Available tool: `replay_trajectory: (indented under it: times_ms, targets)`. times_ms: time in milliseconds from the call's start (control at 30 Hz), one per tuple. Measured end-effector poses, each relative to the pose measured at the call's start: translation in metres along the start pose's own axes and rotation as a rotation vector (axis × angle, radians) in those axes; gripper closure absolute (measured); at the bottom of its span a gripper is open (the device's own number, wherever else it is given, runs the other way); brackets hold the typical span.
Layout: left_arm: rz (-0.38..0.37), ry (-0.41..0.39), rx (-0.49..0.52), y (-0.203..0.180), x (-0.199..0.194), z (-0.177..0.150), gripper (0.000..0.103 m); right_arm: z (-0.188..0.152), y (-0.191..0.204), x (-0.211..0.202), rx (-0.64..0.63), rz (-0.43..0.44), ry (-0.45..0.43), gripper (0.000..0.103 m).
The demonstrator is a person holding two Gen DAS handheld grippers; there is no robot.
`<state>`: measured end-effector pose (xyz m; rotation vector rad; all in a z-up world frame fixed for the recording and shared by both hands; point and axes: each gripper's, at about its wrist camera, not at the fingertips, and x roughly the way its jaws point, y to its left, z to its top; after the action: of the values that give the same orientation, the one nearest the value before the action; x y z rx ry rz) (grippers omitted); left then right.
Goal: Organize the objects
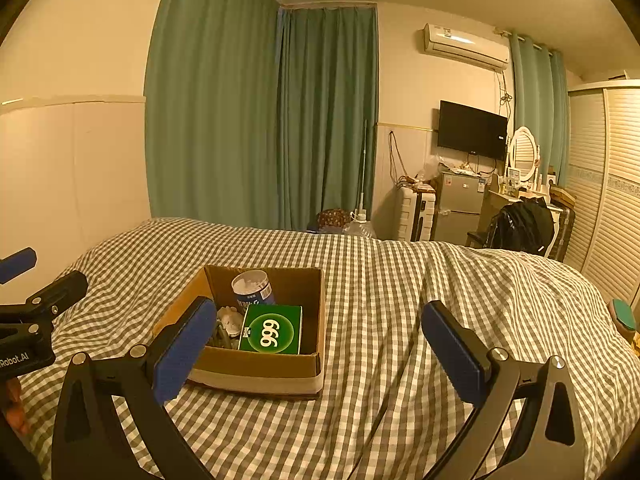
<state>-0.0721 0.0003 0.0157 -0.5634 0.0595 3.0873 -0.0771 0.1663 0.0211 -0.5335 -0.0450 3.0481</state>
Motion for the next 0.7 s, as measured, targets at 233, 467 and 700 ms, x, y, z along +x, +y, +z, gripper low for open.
replay_trajectory:
  times_ms: [233,467,700]
  targets:
    - [0.005,0.004,0.001,0.0012,0.0019,-0.001,0.0,-0.0008,0.0016,0.0015,0.002,-0.001,0.005,0.0]
    - [0.012,0.003,0.001,0.0011,0.0027,-0.0008,0.0,-0.0009,0.002,0.0019,0.001,-0.002,0.006,0.0]
    - [0.012,0.004,0.004,0.0014,0.0033,-0.0017,0.0,-0.0026,0.0009,0.0017,0.0,-0.001,0.007,0.0]
